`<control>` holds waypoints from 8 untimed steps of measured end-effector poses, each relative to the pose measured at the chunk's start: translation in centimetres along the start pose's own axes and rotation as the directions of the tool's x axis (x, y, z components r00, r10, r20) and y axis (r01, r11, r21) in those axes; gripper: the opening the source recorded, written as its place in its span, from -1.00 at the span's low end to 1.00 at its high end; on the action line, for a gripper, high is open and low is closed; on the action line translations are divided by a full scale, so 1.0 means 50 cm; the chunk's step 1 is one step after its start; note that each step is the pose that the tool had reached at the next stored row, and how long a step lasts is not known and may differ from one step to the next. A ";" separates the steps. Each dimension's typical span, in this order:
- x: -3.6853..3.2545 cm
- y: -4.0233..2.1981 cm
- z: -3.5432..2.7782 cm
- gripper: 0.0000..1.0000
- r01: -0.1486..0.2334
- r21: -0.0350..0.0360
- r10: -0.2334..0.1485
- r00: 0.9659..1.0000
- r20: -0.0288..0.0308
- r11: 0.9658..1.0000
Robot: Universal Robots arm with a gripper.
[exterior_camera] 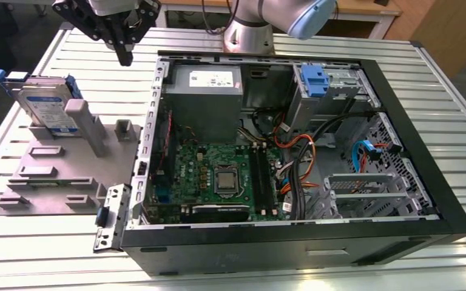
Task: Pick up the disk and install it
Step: 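Reach for the disk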
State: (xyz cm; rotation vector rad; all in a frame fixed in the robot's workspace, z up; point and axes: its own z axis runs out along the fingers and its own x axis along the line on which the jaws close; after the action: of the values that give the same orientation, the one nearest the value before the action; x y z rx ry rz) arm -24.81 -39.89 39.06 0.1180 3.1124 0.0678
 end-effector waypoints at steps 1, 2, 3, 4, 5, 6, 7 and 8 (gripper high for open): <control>0.000 0.000 0.000 -0.79 0.000 0.000 0.000 1.000 0.000 1.000; 0.001 0.000 0.000 -0.79 0.000 0.000 0.000 1.000 0.000 1.000; 0.002 0.000 0.000 -0.79 0.000 0.000 0.000 1.000 0.000 1.000; 0.002 0.000 0.000 -0.79 0.000 0.000 0.000 1.000 0.000 1.000; 0.002 0.000 0.000 -0.79 0.000 0.000 0.000 1.000 0.000 1.000; 0.002 0.000 0.000 -0.79 0.000 0.000 0.000 1.000 0.000 1.000; 0.003 0.000 0.000 -0.79 0.000 0.000 0.000 1.000 0.000 1.000; 0.003 0.000 0.000 -0.79 0.000 0.000 0.000 1.000 0.000 1.000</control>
State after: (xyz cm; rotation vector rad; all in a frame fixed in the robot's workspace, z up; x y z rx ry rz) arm -24.98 -39.89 39.05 0.1181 3.1124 0.0679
